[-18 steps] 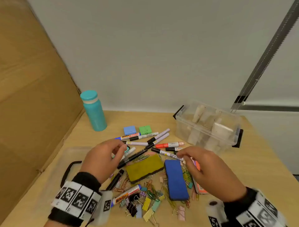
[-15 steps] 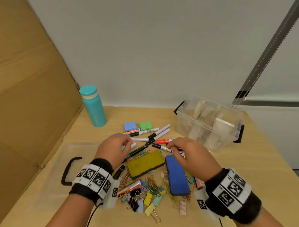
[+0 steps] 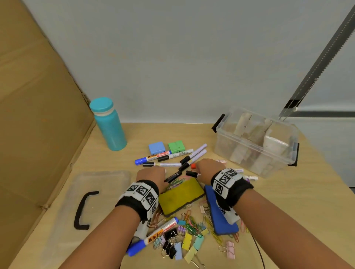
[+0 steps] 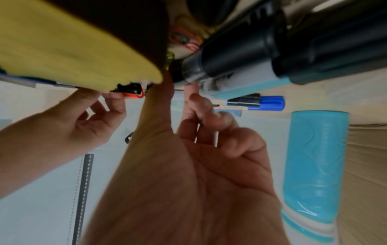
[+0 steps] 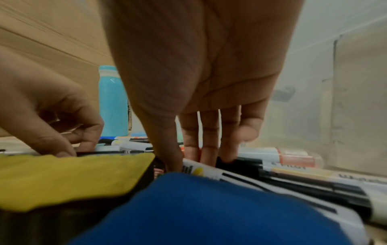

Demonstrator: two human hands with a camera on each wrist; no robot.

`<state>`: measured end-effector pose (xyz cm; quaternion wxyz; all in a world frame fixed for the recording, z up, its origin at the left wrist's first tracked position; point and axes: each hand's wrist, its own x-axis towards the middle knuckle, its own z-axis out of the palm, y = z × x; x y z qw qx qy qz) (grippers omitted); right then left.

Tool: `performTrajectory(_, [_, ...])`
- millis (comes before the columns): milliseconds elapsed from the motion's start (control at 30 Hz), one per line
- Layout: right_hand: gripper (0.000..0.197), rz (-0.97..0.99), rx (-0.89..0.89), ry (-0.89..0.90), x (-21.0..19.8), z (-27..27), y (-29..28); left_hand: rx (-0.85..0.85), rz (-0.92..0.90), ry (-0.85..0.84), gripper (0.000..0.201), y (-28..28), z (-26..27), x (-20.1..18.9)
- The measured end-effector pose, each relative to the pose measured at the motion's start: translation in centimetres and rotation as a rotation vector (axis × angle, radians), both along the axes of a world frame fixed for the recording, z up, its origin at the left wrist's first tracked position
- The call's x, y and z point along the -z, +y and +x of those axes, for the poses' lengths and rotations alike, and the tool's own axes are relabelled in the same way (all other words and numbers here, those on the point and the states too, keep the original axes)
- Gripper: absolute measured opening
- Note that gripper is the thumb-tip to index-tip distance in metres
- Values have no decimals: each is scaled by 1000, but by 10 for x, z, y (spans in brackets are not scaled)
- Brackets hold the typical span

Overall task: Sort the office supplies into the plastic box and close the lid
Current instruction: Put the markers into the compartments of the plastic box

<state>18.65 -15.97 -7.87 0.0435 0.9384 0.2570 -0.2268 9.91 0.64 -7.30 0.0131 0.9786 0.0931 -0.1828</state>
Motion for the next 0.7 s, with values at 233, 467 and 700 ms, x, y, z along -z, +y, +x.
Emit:
performTrajectory(233, [28, 259, 48, -125, -12, -4, -6, -39, -188, -104, 26, 14, -8, -10])
performTrajectory(467, [29, 543, 68, -238, -28, 10, -27, -293, -596, -292, 20, 61, -37, -13])
performTrajectory(700, [40, -39, 26, -125, 8, 45, -16, -238, -459, -238, 20, 45, -36, 11])
